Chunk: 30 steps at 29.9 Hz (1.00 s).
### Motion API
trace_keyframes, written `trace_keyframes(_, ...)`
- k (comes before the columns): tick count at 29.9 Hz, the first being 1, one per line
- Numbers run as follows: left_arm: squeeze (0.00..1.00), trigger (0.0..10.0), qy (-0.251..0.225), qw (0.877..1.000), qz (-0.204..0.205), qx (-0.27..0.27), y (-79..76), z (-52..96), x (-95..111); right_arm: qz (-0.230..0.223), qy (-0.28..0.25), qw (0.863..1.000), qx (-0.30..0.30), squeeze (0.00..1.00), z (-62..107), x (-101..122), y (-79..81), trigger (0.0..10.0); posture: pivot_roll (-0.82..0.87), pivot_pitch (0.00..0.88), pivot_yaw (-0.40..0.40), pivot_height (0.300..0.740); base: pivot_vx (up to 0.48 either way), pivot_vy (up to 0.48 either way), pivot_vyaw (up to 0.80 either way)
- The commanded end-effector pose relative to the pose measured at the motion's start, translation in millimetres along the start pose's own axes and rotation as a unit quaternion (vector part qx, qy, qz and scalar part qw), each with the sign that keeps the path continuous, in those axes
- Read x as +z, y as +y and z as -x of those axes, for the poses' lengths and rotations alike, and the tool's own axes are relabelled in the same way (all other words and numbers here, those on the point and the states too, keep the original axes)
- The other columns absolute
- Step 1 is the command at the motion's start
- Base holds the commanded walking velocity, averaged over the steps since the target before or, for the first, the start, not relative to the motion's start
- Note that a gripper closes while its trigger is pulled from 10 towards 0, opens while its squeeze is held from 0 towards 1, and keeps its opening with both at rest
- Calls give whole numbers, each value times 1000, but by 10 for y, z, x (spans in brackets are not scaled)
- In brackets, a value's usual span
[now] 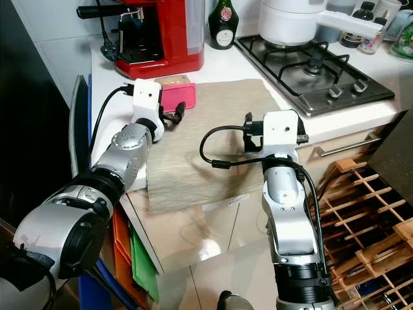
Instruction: Restocking fridge
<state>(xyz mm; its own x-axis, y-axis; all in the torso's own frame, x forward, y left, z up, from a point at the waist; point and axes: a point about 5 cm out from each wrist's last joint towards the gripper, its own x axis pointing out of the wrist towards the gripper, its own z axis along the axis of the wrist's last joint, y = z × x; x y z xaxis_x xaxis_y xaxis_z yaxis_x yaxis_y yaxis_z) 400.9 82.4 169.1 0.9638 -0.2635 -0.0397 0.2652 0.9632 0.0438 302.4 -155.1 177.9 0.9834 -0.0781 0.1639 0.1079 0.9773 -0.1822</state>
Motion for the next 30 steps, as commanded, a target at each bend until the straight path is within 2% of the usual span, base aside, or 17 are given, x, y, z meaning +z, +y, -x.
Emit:
trace_keyframes(1, 0, 0, 0, 1000, 4, -13, -42, -27, 55, 1, -9, 1000, 2, 0, -22, 44, 19, 10000, -190, 0, 43, 740, 0, 0, 0)
trace_keyframes(17, 0, 0, -24, 998, 20, -58, -113, -17, 75, 1, -7, 1000, 1, 0, -26, 32, 16, 10000, -187, 0, 42, 740, 0, 0, 0)
trace_keyframes(30, 0, 0, -18, 997, 16, -69, -174, -7, 26, 2, -6, 1000, 1, 0, -31, 29, 18, 10000, -190, 0, 42, 740, 0, 0, 0)
